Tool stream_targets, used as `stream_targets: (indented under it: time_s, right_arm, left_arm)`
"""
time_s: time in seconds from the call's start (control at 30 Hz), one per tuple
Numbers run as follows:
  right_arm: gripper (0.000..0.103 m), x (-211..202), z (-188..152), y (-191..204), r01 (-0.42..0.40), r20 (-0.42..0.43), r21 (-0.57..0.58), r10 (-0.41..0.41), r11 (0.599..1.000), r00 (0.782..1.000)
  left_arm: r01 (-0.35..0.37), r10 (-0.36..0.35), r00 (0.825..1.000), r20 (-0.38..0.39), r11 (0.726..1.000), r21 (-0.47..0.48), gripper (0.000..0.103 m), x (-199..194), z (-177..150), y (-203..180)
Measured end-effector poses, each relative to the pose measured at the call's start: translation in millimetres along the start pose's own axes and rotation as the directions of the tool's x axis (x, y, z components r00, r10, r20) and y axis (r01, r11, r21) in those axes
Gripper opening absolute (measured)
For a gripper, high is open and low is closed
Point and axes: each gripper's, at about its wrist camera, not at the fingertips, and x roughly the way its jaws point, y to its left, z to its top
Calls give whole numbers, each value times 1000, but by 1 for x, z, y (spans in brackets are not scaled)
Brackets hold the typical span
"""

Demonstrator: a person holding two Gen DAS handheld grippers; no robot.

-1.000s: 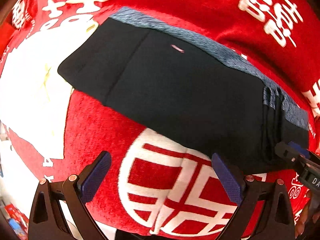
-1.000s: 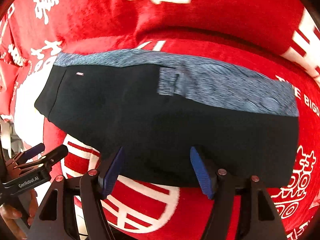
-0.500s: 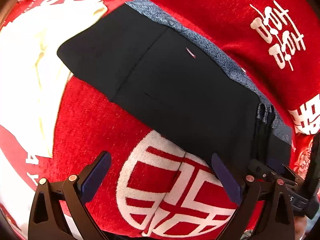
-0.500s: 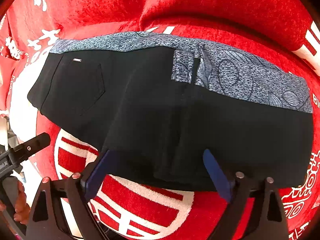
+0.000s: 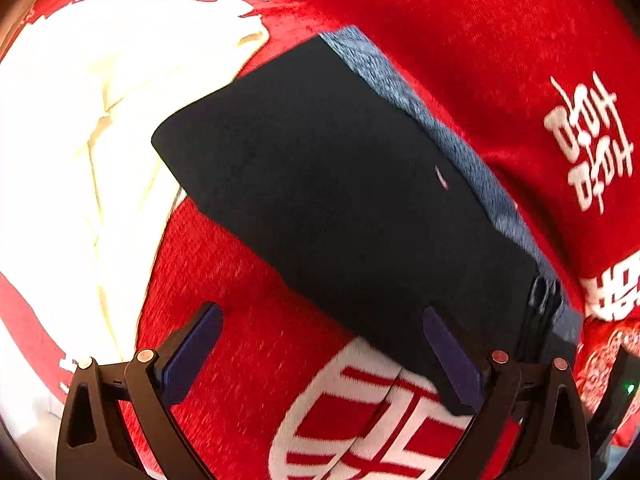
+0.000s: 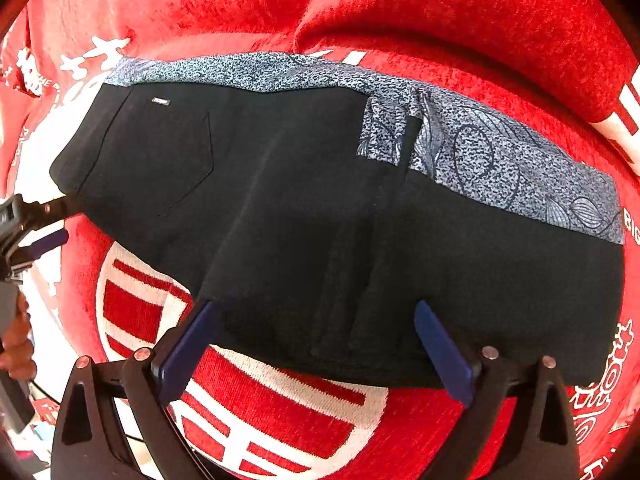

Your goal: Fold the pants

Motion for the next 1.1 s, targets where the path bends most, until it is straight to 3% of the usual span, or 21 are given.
stream_targets:
  time_s: [0.27, 0.43, 0.7, 0.83, 0.93, 1.0, 1.1]
  right_arm:
    - [100, 1, -3, 3, 8, -4, -11, -8, 1000, 1000]
    - [100, 2, -3, 3, 7, -4, -9, -7, 1000, 1000]
    - [100, 3, -3, 1, 1, -2, -9, -1, 1000, 1000]
    - [100, 3, -2, 1, 1, -5, -10, -1, 1000, 1000]
    - [100, 3, -1, 0, -4, -5, -5, 4, 1000, 1000]
    - [100, 4, -1, 0, -4, -4, -10, 4, 1000, 1000]
    - [100, 2, 1, -1, -8, -9, -13, 8, 1000, 1000]
  left_arm:
    - [131, -126, 990, 62, 987, -94, 101, 5, 16, 25]
    - [275, -269, 960, 76, 957, -96, 101, 4, 22, 33]
    - [274, -263, 959, 108, 956, -103, 101, 5, 24, 29]
    - [339, -322, 936, 142, 934, -115, 101, -4, 30, 22]
    - [301, -286, 951, 119, 943, -143, 101, 17, 34, 21]
    - [291, -266, 948, 172, 946, -141, 101, 15, 36, 19]
    - [206, -176, 967, 184, 965, -160, 101, 18, 39, 4]
